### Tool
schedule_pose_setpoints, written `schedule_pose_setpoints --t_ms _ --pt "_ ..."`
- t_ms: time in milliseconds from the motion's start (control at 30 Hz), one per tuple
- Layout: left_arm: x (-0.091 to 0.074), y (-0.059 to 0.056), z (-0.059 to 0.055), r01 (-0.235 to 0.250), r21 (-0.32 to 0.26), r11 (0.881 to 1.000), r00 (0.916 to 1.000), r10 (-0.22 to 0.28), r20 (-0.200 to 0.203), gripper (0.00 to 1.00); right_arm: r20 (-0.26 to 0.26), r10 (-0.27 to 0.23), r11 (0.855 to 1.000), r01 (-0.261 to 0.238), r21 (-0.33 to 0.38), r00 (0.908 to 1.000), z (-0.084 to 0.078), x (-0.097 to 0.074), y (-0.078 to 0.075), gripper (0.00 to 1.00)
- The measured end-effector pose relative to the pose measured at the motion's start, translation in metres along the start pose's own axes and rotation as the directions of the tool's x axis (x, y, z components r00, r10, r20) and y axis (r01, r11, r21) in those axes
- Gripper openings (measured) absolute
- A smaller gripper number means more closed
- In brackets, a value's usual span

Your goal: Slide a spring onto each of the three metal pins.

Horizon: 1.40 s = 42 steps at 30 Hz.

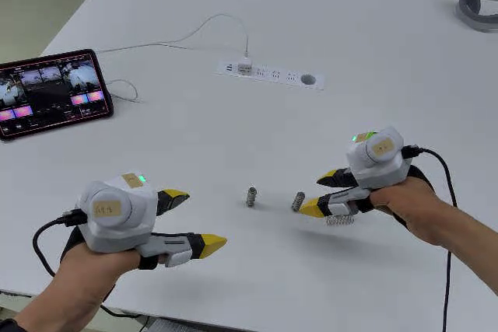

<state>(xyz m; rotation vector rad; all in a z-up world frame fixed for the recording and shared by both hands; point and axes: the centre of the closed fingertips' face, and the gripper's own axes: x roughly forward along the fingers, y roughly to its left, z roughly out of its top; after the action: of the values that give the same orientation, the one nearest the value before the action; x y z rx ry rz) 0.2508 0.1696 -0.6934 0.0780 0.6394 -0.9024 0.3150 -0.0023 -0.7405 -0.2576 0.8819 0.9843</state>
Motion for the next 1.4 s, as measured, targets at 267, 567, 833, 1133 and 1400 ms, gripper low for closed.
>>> schedule_pose_setpoints --t_ms 267,567,833,1133,1400 --pt "0.003 -0.003 0.001 0.011 0.003 1.000 0.9999 -0.011 -0.003 0.64 0.072 -0.028 0.997 0.022 0.072 0.9970 -0.003 -0.011 0.000 0.51" --pt "0.006 -0.004 0.002 0.015 0.010 1.000 0.9998 -0.015 -0.009 0.64 0.124 -0.056 0.993 0.042 0.110 0.9907 -0.006 -0.022 0.004 0.54" --pt "0.008 -0.004 0.004 0.015 0.012 1.000 0.9998 -0.015 -0.009 0.66 0.165 -0.080 0.988 0.055 0.148 0.9830 -0.011 -0.032 0.006 0.57" --pt "0.014 -0.006 0.006 0.025 0.015 1.000 0.9996 -0.025 -0.013 0.67 0.187 -0.112 0.978 0.075 0.196 0.9759 -0.025 -0.045 0.008 0.61" --pt "0.018 -0.008 0.007 0.034 0.020 0.999 0.9993 -0.034 -0.016 0.67 0.203 -0.138 0.968 0.089 0.235 0.9694 -0.037 -0.054 0.012 0.63"
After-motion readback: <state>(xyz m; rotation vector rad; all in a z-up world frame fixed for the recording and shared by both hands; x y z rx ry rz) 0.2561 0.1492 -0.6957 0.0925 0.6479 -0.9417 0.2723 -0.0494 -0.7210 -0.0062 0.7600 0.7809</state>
